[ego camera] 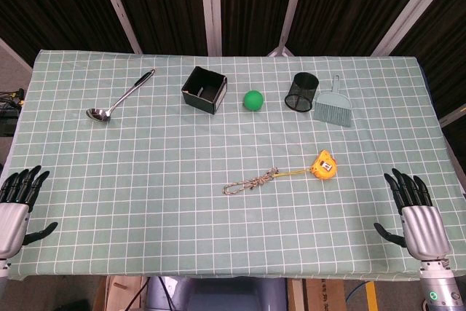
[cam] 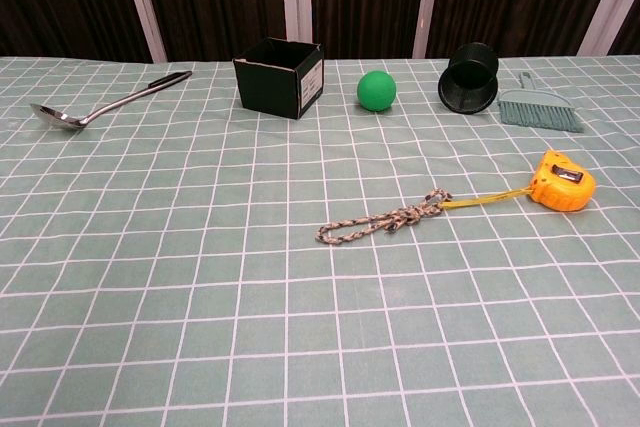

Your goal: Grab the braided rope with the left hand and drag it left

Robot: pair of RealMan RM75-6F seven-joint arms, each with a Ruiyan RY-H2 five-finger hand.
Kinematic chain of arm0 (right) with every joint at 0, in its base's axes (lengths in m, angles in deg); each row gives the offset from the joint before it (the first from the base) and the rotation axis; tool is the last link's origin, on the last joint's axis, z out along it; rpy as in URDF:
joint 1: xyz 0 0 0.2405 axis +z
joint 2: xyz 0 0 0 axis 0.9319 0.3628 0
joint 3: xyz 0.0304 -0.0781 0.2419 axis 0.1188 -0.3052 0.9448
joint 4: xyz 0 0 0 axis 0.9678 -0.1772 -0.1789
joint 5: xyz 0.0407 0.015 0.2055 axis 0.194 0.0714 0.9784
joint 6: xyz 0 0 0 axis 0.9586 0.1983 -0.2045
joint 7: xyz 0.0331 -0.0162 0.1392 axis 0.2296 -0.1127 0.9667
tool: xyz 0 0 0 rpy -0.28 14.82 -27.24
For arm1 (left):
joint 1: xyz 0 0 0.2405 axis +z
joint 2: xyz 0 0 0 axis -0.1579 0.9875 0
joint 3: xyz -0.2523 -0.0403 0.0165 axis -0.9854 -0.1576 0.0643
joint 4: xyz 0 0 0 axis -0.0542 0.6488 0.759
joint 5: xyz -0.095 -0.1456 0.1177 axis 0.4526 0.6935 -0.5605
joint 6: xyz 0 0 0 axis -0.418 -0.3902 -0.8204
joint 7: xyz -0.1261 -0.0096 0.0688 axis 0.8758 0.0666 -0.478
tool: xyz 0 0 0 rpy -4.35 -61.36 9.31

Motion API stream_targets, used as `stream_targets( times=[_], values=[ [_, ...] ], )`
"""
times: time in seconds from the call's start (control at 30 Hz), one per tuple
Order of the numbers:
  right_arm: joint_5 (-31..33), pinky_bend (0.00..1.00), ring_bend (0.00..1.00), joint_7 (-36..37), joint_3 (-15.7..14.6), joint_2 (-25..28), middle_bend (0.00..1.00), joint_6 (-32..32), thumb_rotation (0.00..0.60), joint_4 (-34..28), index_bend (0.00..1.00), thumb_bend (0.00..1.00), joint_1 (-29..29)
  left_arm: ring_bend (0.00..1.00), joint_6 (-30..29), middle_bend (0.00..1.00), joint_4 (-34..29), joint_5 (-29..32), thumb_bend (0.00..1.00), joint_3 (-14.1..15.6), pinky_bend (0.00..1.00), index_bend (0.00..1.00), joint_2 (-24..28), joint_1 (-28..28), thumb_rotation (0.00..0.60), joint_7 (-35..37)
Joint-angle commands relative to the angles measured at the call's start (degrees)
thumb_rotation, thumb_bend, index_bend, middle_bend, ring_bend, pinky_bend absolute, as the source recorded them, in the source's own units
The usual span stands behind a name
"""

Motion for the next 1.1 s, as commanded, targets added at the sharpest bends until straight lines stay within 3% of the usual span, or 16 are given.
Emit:
stream_targets(
  times=[0.03,0.67,1.1],
  values=[
    [0.0,0.00,0.00,0.0,0.0,0.0,0.00,0.0,0.600,0.0,0.00,0.19,0.0,0.00,0.0,0.00,0.0,0.0,0.00,0.0,0.00,0.00,0.0,0.0,0.600,0.0],
    [1.3,0.00,0.00,0.6,0.5,0.2,0.00,-0.1,0.600,-0.3,0.00,0.19,-0.2,0.00,0.2,0.00,-0.5,-0.1,0.00,0.2,0.00,0.00,0.4,0.0,0.600,0.3],
    [2.6,0.00,0.00,2.4,1.1,0.4,0.00,-1.0,0.600,-0.6,0.00,0.19,0.2,0.00,1.7,0.00,-0.6,-3.8,0.00,0.7,0.00,0.00,1.7,-2.1,0.600,-3.2]
  ],
)
